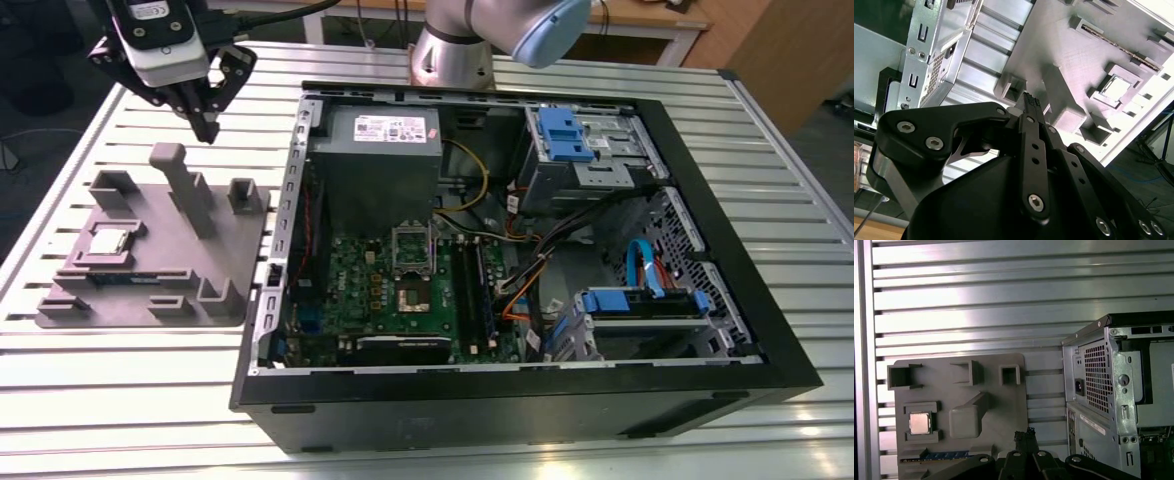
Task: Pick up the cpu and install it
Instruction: 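Reach for the cpu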
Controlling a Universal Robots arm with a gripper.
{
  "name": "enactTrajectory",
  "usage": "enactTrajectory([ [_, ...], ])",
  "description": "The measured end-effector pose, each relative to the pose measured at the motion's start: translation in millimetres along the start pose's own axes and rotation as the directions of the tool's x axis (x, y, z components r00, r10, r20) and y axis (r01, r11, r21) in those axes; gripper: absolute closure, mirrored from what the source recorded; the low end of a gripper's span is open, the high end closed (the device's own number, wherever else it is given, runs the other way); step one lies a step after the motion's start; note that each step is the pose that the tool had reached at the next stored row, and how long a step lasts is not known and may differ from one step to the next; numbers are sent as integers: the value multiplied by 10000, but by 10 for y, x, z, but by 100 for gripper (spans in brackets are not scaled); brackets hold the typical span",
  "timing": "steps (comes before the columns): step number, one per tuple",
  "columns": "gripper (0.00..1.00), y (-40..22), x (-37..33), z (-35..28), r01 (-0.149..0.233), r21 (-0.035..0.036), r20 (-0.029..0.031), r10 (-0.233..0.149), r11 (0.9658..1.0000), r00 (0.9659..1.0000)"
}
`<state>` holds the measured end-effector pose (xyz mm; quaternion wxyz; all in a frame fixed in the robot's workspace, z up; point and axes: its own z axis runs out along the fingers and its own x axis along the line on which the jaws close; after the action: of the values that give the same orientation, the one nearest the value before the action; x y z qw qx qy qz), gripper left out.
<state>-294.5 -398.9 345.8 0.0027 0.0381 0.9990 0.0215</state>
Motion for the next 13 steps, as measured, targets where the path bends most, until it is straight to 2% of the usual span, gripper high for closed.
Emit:
enactTrajectory([
  [9,90,-1,10,1,-2,0,-2,2,10000,10000],
  [13,90,-7,92,4,0,1,-3,0,10000,10000],
])
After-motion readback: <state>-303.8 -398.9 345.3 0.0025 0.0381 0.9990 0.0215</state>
